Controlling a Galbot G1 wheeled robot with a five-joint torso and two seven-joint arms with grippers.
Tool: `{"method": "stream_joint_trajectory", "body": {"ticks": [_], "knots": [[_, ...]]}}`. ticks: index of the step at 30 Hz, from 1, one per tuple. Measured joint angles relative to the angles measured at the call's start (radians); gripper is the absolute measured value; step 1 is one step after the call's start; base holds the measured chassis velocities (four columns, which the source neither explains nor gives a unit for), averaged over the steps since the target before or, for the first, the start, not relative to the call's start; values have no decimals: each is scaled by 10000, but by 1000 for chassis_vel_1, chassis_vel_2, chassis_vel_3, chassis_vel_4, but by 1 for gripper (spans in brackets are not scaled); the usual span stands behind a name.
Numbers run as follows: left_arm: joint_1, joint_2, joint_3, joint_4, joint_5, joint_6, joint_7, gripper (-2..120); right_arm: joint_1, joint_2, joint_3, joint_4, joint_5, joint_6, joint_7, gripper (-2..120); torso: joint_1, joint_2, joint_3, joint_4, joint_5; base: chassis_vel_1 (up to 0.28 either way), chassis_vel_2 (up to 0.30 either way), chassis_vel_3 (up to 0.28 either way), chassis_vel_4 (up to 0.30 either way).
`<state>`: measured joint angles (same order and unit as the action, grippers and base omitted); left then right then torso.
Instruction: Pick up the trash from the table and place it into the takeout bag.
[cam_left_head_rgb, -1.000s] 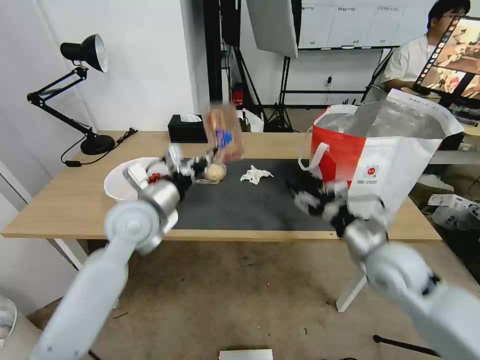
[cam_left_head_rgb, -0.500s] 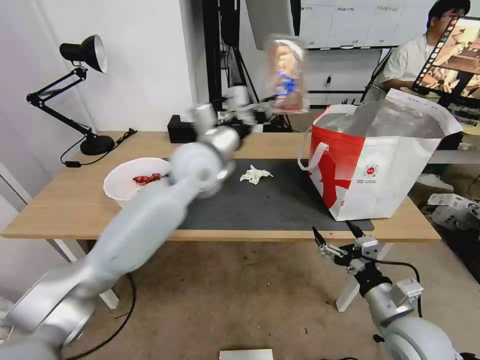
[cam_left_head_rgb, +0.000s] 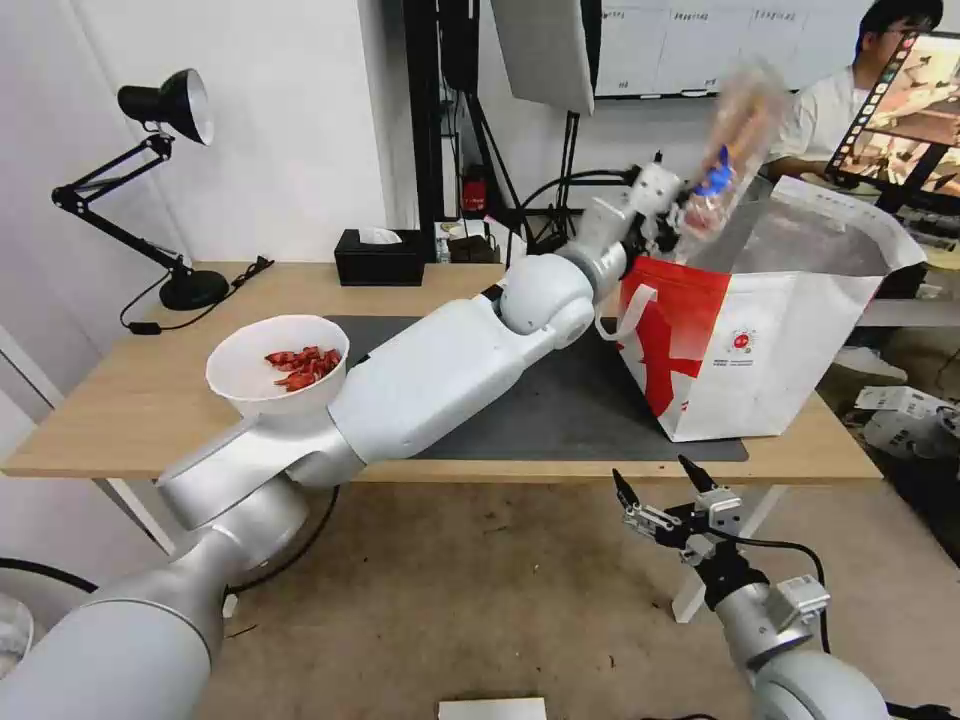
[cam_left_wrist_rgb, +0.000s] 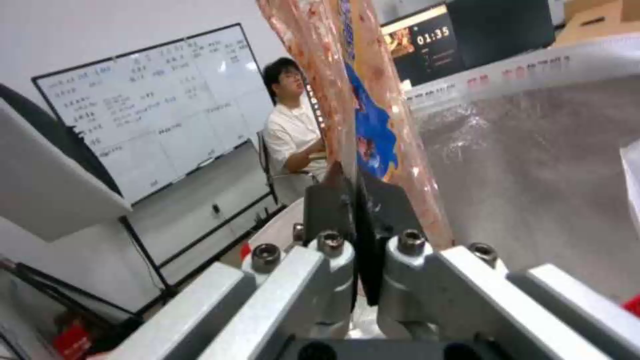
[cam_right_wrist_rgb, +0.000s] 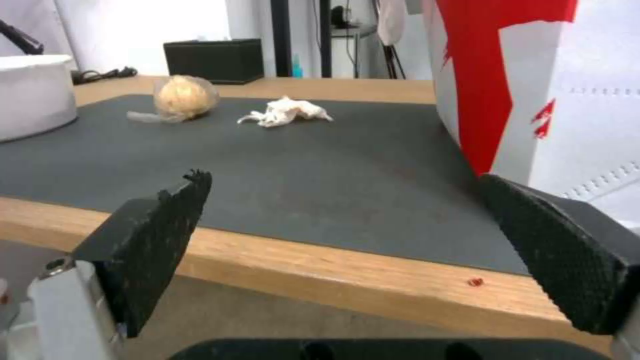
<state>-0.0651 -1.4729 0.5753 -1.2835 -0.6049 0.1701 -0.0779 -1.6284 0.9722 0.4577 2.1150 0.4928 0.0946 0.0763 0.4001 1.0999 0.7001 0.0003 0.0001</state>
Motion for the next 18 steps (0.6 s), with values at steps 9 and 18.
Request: {"method": "stream_joint_trajectory", "body": {"ticks": [9,18], "knots": [[94,167,-59,-296,-705,112,-265,34,112,-67,-110,-76,49,-3,-43,100,0,0,0,-2,-1,0,0,0,0],[537,778,-506,-1323,-1430,69,-836,63,-316,24,240,343,96,8,-49,100,-1,0,-1,-3,-3,0,0,0,0]]}}
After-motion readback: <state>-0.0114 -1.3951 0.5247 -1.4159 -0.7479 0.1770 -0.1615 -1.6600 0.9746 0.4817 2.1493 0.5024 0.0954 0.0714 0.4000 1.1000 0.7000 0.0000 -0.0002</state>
